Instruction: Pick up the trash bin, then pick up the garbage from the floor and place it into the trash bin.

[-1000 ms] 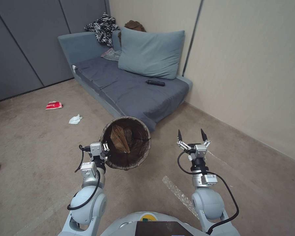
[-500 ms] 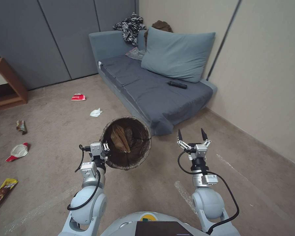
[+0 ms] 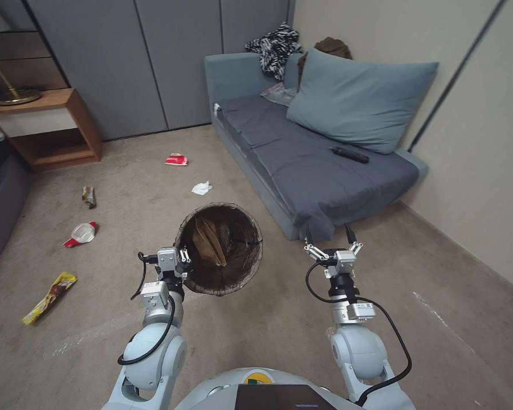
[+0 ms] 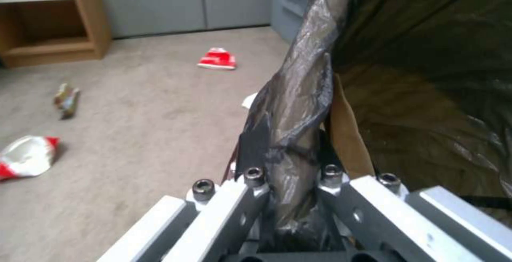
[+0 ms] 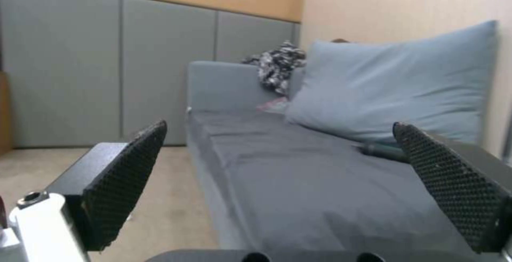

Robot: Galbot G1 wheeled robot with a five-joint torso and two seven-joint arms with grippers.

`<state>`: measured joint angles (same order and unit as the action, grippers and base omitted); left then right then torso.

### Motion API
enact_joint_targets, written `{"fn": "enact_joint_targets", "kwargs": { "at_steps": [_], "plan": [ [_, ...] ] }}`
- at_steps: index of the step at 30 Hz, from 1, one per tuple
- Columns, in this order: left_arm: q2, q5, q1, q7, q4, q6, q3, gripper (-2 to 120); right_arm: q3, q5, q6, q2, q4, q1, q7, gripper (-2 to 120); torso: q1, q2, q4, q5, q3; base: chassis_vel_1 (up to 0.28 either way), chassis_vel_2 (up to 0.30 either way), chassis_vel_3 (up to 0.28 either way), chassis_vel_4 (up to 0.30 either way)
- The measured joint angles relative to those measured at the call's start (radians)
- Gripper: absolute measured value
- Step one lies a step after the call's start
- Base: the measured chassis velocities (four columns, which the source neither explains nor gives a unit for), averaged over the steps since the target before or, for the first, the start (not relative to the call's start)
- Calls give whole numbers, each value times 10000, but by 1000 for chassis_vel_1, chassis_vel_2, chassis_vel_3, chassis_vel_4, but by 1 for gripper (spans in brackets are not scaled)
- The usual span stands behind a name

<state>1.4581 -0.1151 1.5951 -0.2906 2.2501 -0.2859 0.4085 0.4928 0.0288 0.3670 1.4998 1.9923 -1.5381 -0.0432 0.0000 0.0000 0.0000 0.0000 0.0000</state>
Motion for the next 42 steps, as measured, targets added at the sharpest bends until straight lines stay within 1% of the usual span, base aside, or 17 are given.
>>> {"fn": "enact_joint_targets", "kwargs": {
  "at_steps": [3,29,38,42],
  "plan": [
    [1,0,0,-4,0,3,-1,2,1,-1,6,-4,-4,0,4,100,0,0,-3,0,0,79,66,83,73],
    [-17,22,-28,-40,26,21,-54,2,134,-100,53,-76,-4,-23,100,100,0,0,-1,0,0,80,87,88,85],
    [-16,9,-68,-105,-82,110,-50,2,142,-113,50,-63,-25,12,126,100,0,0,2,0,0,44,48,43,44],
    [-12,-25,-76,-141,-92,141,-53,2,179,-124,50,-90,-43,19,137,100,0,0,-3,0,0,0,0,0,0]
  ]
}}
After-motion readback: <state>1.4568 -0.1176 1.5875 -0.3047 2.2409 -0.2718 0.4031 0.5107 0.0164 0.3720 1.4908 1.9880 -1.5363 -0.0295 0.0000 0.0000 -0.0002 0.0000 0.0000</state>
